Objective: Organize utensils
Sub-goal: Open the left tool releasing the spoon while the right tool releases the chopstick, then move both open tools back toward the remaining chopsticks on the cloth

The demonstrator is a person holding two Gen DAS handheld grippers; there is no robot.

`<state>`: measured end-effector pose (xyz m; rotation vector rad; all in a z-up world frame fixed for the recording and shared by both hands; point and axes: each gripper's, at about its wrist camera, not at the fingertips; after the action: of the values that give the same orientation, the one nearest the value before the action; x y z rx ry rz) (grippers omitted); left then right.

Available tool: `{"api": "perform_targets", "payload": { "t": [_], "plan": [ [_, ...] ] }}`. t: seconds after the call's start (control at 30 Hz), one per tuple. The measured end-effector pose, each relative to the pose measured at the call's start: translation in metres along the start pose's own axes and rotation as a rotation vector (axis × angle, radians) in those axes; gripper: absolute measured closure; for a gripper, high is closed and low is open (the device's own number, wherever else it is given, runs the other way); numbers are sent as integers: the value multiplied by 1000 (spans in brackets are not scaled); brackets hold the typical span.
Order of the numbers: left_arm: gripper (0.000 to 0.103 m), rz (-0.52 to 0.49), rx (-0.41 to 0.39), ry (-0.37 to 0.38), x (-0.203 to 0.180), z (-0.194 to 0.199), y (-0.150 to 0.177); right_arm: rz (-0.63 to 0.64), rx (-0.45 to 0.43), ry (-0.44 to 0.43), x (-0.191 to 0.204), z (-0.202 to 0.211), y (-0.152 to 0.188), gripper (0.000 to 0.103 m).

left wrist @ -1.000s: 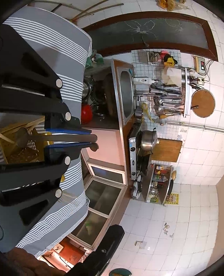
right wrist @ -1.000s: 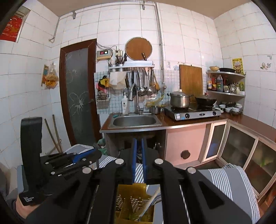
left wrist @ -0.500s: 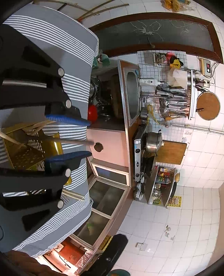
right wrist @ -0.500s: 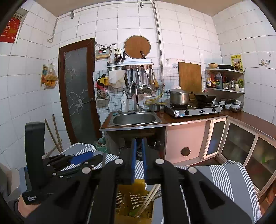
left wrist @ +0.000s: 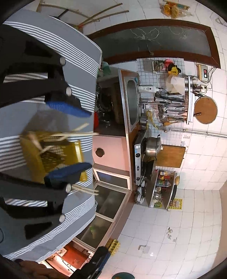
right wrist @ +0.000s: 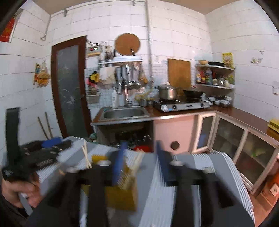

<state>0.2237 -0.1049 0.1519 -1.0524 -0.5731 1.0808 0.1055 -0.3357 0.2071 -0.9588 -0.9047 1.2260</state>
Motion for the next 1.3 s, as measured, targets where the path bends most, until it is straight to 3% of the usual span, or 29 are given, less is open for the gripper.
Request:
{"api": "perform_targets", "payload": {
  "t": [0.23, 0.33, 0.63, 0.93, 1.2, 1.3],
  "plan": [
    [48, 9, 82, 31, -15, 36, 82, -10, 192, 135, -51, 36, 95, 58],
    [48, 21, 153, 64, -28, 39, 119, -92, 286, 159, -77, 50, 135, 58],
    [48, 28, 353, 112, -55, 20, 198, -205, 401, 184, -100, 55, 202, 58],
    [47, 26, 379, 113, -60, 12, 203, -177, 441, 179, -80, 26, 203, 58],
    [43, 10, 432, 119, -73, -15, 187, -160, 544, 172, -74, -34, 197, 60],
    [42, 8, 449, 143, -85, -29, 177, -129, 594, 189, -73, -53, 199, 68]
  ]
}}
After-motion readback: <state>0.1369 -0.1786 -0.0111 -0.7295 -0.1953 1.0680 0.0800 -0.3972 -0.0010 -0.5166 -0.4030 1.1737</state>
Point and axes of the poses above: each gripper's, at about its wrist camera, not at the fingertips, and z roughly against the way its jaws point, x to its left, y to its underside, and after that the axes turned 1 degree about y, right-handed
